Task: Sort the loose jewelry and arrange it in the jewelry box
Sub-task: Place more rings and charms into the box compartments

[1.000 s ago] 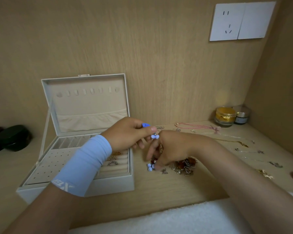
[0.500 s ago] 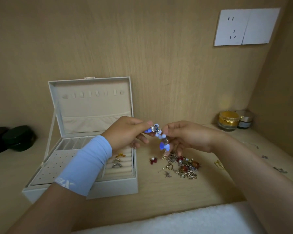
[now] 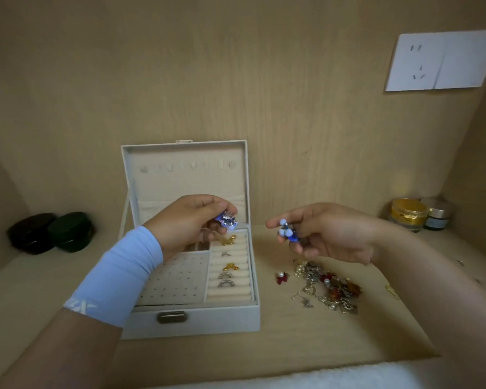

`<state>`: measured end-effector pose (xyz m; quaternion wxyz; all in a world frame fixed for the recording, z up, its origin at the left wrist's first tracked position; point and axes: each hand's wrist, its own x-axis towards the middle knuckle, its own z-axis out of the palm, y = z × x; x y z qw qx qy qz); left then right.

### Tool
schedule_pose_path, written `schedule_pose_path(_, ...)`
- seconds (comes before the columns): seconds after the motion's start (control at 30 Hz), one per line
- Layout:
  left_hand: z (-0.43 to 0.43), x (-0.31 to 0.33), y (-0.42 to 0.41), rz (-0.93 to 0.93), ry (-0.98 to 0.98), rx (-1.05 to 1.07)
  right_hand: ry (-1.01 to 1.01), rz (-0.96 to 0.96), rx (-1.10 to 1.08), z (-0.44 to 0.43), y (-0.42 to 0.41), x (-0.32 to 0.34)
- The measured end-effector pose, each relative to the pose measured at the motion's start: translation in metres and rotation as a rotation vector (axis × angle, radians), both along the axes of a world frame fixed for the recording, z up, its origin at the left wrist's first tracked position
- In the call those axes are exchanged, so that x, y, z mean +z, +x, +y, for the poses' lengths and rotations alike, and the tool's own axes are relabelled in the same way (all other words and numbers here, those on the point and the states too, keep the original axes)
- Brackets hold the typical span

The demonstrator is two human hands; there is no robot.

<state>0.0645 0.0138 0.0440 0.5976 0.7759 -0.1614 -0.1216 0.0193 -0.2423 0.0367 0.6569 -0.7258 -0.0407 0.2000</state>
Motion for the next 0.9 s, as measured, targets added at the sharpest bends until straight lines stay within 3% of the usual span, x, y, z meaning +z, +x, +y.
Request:
schedule_pose_path(0.23, 0.059, -0.002, 0.012, -0.149, 0.244, 0.146, -0.26, -0.256, 0.0, 0.068, 0.024, 0.014)
schedule_pose_path(0.43, 0.083, 0.004, 0.03, -0.183, 0.159, 0.236, -0.469, -0.357, 0.026, 0.125, 0.053, 0.02)
schedule_pose_path(0.63, 0.094, -0.004, 0.039, -0.215, 0.28, 0.191, -0.764, -0.339, 0.082, 0.159, 0.074, 0.016)
schedule_pose_path(0.9, 0.094, -0.007, 0.042, -0.217, 0.226, 0.185, -1.031, -0.288, 0.146, 0.183, 0.085, 0.021)
